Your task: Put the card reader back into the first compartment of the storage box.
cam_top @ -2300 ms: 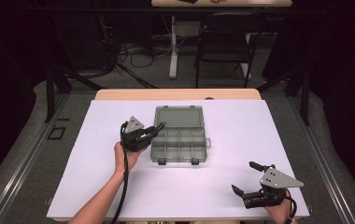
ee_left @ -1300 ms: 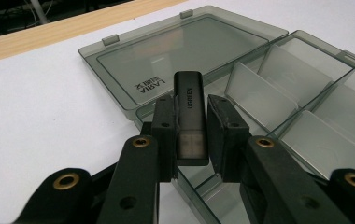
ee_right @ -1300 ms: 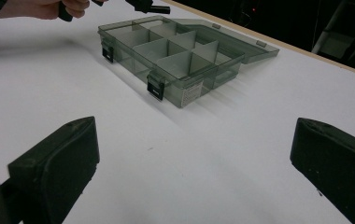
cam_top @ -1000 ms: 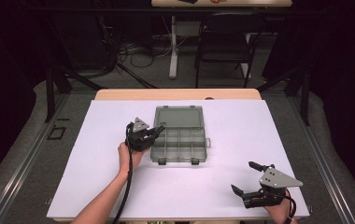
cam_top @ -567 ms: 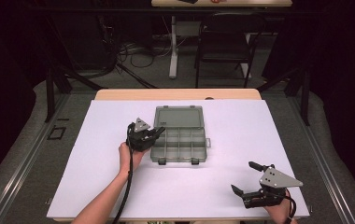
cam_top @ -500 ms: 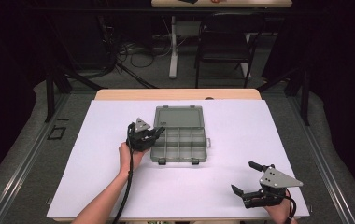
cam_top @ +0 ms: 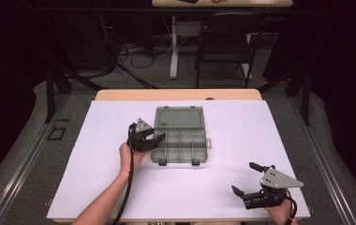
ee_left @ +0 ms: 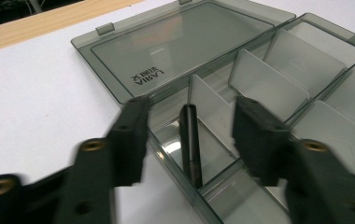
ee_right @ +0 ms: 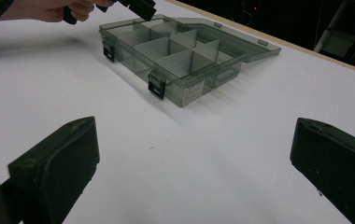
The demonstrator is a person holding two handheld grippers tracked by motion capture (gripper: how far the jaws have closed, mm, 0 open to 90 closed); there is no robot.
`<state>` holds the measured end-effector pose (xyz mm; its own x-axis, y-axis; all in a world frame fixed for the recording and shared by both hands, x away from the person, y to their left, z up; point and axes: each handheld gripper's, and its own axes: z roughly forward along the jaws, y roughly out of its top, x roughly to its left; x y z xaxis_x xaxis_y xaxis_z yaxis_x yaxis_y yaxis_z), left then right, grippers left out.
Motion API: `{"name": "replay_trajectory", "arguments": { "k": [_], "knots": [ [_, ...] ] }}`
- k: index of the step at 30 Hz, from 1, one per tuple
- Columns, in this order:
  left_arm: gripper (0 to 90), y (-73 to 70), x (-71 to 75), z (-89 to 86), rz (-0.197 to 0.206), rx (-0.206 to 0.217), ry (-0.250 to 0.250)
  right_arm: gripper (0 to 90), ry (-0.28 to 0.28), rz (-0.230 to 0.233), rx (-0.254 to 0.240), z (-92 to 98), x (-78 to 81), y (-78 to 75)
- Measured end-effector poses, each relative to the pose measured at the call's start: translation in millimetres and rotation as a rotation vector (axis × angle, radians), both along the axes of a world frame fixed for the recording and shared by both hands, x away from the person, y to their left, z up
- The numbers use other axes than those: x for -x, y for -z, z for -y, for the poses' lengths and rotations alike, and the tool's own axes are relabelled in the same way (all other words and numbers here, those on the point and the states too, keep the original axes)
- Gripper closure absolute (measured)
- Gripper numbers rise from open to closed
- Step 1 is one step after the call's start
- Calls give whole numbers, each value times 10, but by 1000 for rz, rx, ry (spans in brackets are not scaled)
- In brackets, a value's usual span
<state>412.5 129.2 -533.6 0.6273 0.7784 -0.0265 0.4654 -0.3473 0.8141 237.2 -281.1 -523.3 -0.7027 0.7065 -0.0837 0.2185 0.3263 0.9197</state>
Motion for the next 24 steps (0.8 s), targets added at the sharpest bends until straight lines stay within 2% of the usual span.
{"name": "replay_trajectory", "arguments": {
  "k": [4, 8, 14, 20, 24],
  "knots": [
    [292, -44, 13, -30, 5, 8, -6, 10, 1, -2, 0, 0, 0, 0],
    [172, -88, 45, -40, 1, 18, 13, 10, 3, -3, -2, 2, 4, -2],
    [98, -151, 97, -53, 12, 15, 26, 10, 4, -6, -5, 4, 10, -2],
    [1, -206, 160, -74, -2, 15, 39, 10, 7, -4, -9, 6, 11, -3],
    [1, -286, 233, -120, 15, 8, 51, 10, 12, -6, -3, 6, 7, -2]
  ]
}}
